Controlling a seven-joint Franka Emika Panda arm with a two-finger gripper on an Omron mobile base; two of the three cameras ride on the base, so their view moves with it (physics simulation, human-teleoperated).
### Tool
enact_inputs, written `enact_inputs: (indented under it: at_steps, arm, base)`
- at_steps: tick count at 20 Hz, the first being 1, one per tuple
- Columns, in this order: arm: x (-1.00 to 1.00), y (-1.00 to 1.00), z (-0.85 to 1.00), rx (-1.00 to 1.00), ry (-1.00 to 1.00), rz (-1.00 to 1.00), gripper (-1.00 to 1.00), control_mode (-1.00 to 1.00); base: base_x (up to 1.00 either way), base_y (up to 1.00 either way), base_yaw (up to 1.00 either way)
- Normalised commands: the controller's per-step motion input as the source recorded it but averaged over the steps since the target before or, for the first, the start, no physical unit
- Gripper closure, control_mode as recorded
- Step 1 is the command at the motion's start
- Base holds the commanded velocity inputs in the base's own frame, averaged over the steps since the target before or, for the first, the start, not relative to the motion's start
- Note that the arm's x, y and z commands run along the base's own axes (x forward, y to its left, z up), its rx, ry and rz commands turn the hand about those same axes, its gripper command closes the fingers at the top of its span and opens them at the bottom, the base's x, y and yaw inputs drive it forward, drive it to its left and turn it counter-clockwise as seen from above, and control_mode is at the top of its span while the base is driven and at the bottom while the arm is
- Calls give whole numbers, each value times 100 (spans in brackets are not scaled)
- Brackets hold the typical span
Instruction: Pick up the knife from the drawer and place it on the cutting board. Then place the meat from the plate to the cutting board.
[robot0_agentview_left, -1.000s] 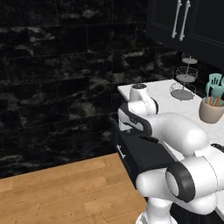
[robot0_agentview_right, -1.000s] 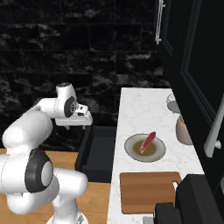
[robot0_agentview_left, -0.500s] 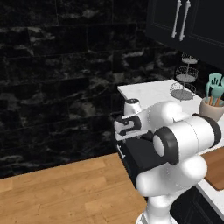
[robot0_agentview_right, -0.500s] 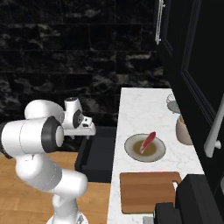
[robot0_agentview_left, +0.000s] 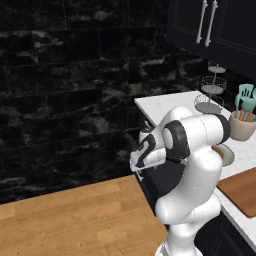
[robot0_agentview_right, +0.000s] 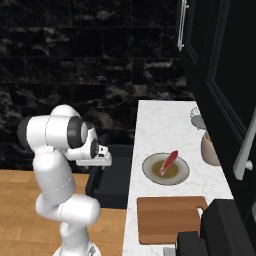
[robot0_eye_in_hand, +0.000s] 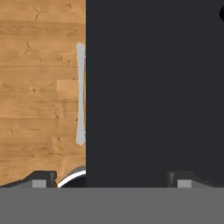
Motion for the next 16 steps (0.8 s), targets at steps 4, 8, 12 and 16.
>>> enact_inputs:
  at_steps: [4, 8, 12, 16]
  arm:
    - [11, 9, -24, 0, 6, 0, -100, -100]
    - [0, 43, -4, 2, 2, 0, -100, -100]
    - [-16, 93, 0, 6, 0, 0, -100, -100]
    - [-12, 100, 0, 8, 0, 1, -100, -100]
  base:
    - [0, 0, 0]
    - [0, 0, 0]
    - [0, 0, 0]
    - [0, 0, 0]
